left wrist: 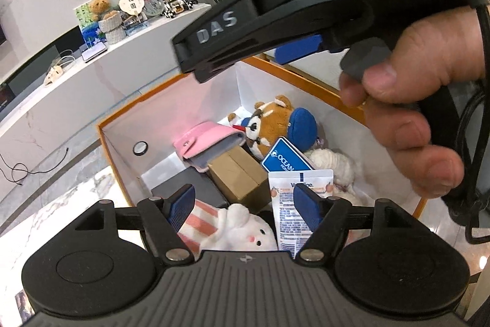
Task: Organize objects
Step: 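Lower the wallet and crocheted orange into the orange box and open both tools, then move both tools back to the table toward the book and yellow tape measure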
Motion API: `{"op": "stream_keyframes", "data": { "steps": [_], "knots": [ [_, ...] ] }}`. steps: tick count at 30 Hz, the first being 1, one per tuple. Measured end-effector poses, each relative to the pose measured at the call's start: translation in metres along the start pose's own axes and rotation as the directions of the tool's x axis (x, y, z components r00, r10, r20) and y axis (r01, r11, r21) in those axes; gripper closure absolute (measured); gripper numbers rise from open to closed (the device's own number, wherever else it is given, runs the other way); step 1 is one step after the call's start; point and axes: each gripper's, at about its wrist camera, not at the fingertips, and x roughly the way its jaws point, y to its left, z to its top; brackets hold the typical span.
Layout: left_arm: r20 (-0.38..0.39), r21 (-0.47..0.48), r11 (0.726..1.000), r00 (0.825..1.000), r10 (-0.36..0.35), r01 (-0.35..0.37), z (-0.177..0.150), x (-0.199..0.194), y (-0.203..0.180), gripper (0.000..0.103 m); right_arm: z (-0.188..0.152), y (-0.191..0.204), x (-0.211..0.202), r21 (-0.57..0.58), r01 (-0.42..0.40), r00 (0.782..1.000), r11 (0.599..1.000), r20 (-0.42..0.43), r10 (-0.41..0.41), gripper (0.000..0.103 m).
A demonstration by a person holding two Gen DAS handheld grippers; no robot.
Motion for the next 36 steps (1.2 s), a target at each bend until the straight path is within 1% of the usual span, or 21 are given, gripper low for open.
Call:
{"op": "stream_keyframes", "data": {
  "steps": [12, 17, 24, 28, 36],
  "knots": [
    [0.034, -0.035, 0.999, 0.999, 0.042, -0.041, -0.006, -0.027, 0.026, 0.019, 0.001, 0.012, -0.011, -0.04, 0.0, 1.0, 0.999, 0.015, 0.0, 0.02],
    [0.053, -0.047, 0.998, 0.997, 0.051, -0.048, -0.008, -0.039, 0.037, 0.019, 0.002, 0.024, -0.019, -0.059, -0.004, 1.0, 0.998, 0.028, 0.006, 0.02],
    [0.061, -0.055, 0.995, 0.995, 0.083, -0.079, -0.016, -0.052, 0.058, 0.019, -0.002, 0.04, -0.027, -0.094, -0.004, 0.999, 0.996, 0.049, 0.009, 0.02],
    [0.068, -0.074, 0.992, 0.992, 0.105, -0.1, -0.029, -0.057, 0.075, 0.018, -0.008, 0.05, -0.029, -0.1, 0.001, 0.997, 0.995, 0.07, 0.007, 0.021],
    [0.035, -0.136, 0.979, 0.987, 0.159, -0.153, -0.069, -0.067, 0.128, 0.018, -0.021, 0.078, -0.029, -0.16, -0.01, 0.997, 0.987, 0.069, 0.021, 0.021]
  ]
}}
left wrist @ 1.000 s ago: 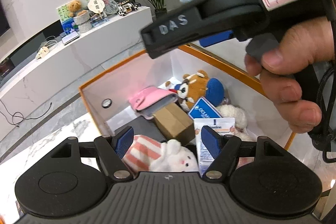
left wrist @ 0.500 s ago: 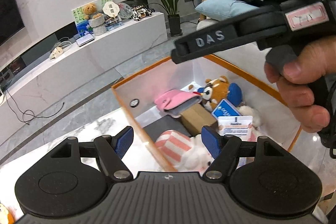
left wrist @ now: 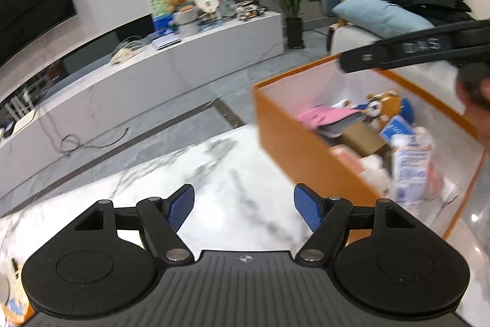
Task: Organize objects
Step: 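Move both tools back to the table toward the book and yellow tape measure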
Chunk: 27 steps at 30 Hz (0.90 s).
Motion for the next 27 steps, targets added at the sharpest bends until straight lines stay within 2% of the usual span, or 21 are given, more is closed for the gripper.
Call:
{"op": "stream_keyframes", "data": {
  "steps": [8, 18, 24, 27],
  "knots": [
    [0.004, -0.045, 0.998, 0.999, 0.049, -0.049, -0.021, -0.009, 0.055, 0.018, -0.012, 0.028, 0.002, -0.036, -0.016, 1.0, 0.999, 0.0, 0.016, 0.021],
    [0.028, -0.07, 0.993, 0.995, 0.095, -0.092, -0.051, -0.009, 0.116, 0.015, -0.044, 0.081, 0.0, -0.112, -0.053, 0.999, 0.992, 0.009, 0.054, 0.021],
    [0.012, -0.171, 0.98, 0.994, 0.11, -0.106, -0.07, -0.002, 0.155, 0.014, -0.06, 0.112, 0.001, -0.137, -0.092, 0.996, 0.986, 0.0, 0.093, 0.021],
    [0.005, -0.214, 0.973, 0.996, 0.094, -0.091, -0.074, 0.006, 0.165, 0.014, -0.07, 0.128, 0.004, -0.158, -0.106, 0.994, 0.982, 0.003, 0.108, 0.021]
  ]
}}
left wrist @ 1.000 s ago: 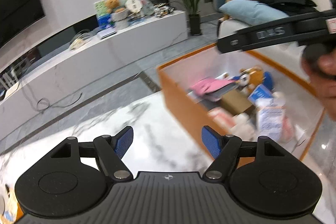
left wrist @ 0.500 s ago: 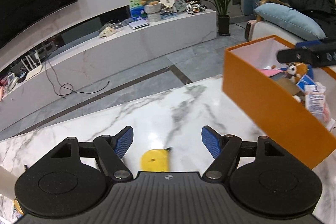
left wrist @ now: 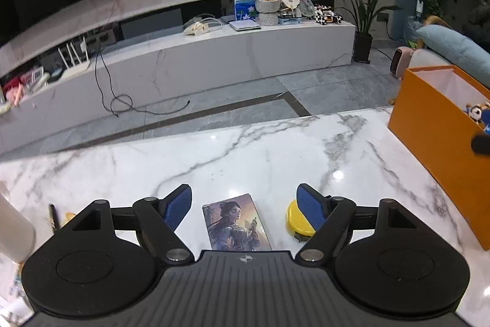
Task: Organize objects
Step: 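Move both tools back to the table toward the book and yellow tape measure, then grasp the illustrated book with the left tool while the right tool grasps the yellow tape measure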
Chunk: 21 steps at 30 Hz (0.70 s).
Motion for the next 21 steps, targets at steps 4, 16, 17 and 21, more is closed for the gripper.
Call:
{"op": "stream_keyframes", "data": {
  "steps": [4, 16, 17, 21],
  "knots": [
    [-0.032, -0.101, 0.994, 0.999, -0.035, 0.032, -0.009, 0.019, 0.015, 0.014, -0.015, 0.023, 0.011, -0.037, -0.022, 0.999, 0.999, -0.031, 0.02, 0.021],
    [-0.116, -0.109, 0.994, 0.993, -0.029, 0.016, -0.035, 0.042, 0.028, 0.028, -0.044, 0.076, 0.048, -0.121, -0.094, 0.989, 0.988, -0.124, 0.079, 0.021],
    [-0.117, -0.119, 0.993, 0.992, -0.039, 0.025, -0.035, 0.042, 0.03, 0.029, -0.044, 0.079, 0.053, -0.129, -0.097, 0.988, 0.987, -0.129, 0.081, 0.02],
    [-0.123, -0.142, 0.989, 0.99, -0.069, 0.051, -0.035, 0.044, 0.033, 0.034, -0.044, 0.09, 0.072, -0.128, -0.103, 0.986, 0.987, -0.146, 0.084, 0.02]
  ]
}}
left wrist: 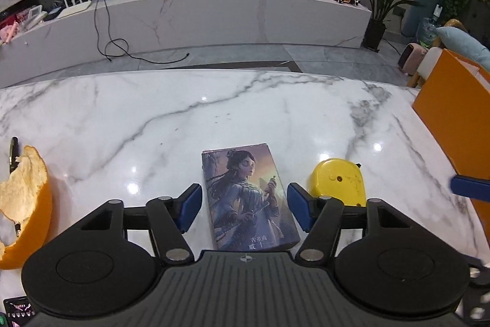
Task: Organize objects
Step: 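Grasp the illustrated book with the left tool while the right tool grasps the yellow tape measure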
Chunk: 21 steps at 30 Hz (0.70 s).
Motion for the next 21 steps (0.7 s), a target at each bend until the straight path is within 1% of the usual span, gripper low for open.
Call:
{"op": "stream_keyframes", "data": {
  "steps": [4, 7, 8, 9, 10, 14, 17, 19, 20, 21],
  "knots": [
    [-0.017, -0.008, 1.0, 1.0, -0.007, 0.007, 0.001, -0.003, 0.003, 0.037, 0.008, 0.009, 0.019, -0.009, 0.018, 1.0, 1.0, -0.017, -0.018, 0.02],
    [-0.019, -0.026, 1.0, 1.0, -0.011, 0.011, 0.001, -0.004, 0.009, 0.038, 0.017, 0.012, 0.037, 0.012, 0.017, 0.999, 1.0, -0.034, -0.017, 0.02],
    [-0.019, -0.033, 0.999, 1.0, -0.017, 0.016, 0.001, -0.005, 0.012, 0.04, 0.019, 0.013, 0.043, 0.02, 0.02, 0.999, 1.0, -0.04, -0.019, 0.02],
    [-0.018, -0.038, 0.999, 1.0, -0.015, 0.014, 0.002, -0.006, 0.013, 0.047, 0.022, 0.014, 0.048, 0.026, 0.025, 0.999, 0.999, -0.045, -0.024, 0.02],
    [-0.018, -0.041, 0.999, 1.0, -0.008, 0.008, 0.002, -0.007, 0.014, 0.049, 0.024, 0.016, 0.054, 0.03, 0.032, 0.998, 0.999, -0.051, -0.03, 0.021],
    [-0.02, -0.055, 0.998, 1.0, -0.008, 0.007, 0.001, -0.007, 0.022, 0.05, 0.029, 0.025, 0.071, 0.024, 0.061, 0.996, 0.998, -0.068, -0.059, 0.021],
    [-0.011, -0.064, 0.998, 1.0, -0.025, 0.024, 0.0, -0.008, 0.023, 0.049, 0.031, 0.031, 0.079, 0.002, 0.089, 0.993, 0.996, -0.083, -0.088, 0.021],
    [-0.01, -0.083, 0.995, 0.998, -0.056, 0.055, -0.002, -0.006, 0.024, 0.042, 0.031, 0.034, 0.083, -0.01, 0.104, 0.991, 0.994, -0.087, -0.105, 0.021],
    [-0.014, -0.095, 0.993, 0.997, -0.073, 0.072, -0.003, -0.004, 0.023, 0.035, 0.031, 0.035, 0.085, -0.016, 0.117, 0.989, 0.993, -0.087, -0.118, 0.022],
    [-0.017, -0.097, 0.992, 0.997, -0.077, 0.075, -0.004, -0.003, 0.022, 0.033, 0.031, 0.035, 0.085, -0.018, 0.124, 0.988, 0.992, -0.088, -0.125, 0.023]
  ]
}}
